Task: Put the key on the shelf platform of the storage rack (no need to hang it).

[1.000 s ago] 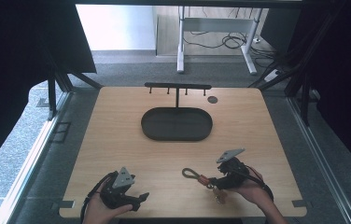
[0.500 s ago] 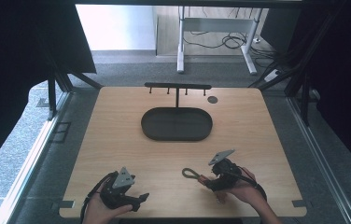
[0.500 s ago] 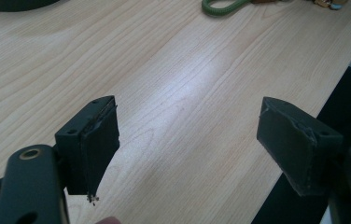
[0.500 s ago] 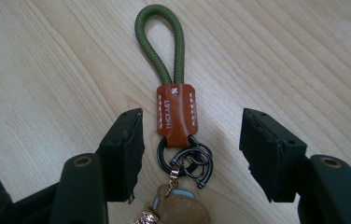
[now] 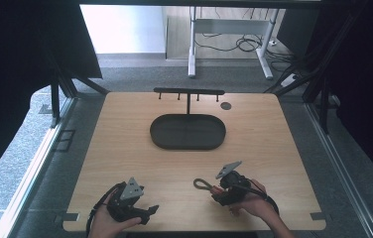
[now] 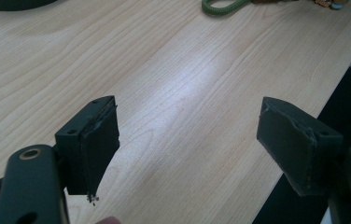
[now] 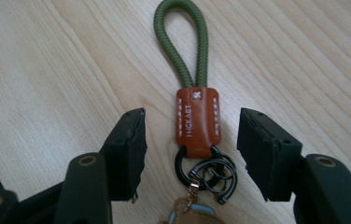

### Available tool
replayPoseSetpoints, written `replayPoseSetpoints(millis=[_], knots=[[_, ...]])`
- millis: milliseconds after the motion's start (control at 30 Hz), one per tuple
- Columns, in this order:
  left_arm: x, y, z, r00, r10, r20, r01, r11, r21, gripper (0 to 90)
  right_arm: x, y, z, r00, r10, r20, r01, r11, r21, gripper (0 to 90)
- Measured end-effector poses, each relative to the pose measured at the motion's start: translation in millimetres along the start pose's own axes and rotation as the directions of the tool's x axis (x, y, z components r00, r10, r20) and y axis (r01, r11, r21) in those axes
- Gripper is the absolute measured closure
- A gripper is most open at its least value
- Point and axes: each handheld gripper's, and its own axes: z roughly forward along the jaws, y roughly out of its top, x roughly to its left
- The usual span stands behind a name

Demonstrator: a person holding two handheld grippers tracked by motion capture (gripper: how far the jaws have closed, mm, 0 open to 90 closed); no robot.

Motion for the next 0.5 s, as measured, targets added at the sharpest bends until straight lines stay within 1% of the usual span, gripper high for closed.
replayPoseSetpoints(millis=[67, 200, 500], knots=[[0.4, -0.2, -0.3, 1.0000, 0.001, 0.000, -0.001, 1.0000, 0.001, 21.5, 0.5, 1.0, 1.6, 1.0000, -0.008, -0.003, 0.008, 1.000, 0.005, 44.6], [1.5, -0.6, -1.5, 1.0000, -0.002, -0.003, 0.002, 1.0000, -0.003, 21.5, 0.6, 4.2, 4.0, 0.9999, -0.009, -0.006, 0.010, 1.000, 0.023, 47.0], [0.8, -0.3, -1.1, 1.0000, -0.003, -0.002, 0.003, 1.0000, -0.004, 21.5, 0.8, 7.8, 7.2, 0.9997, -0.022, -0.009, 0.022, 0.999, 0.045, 50.6]])
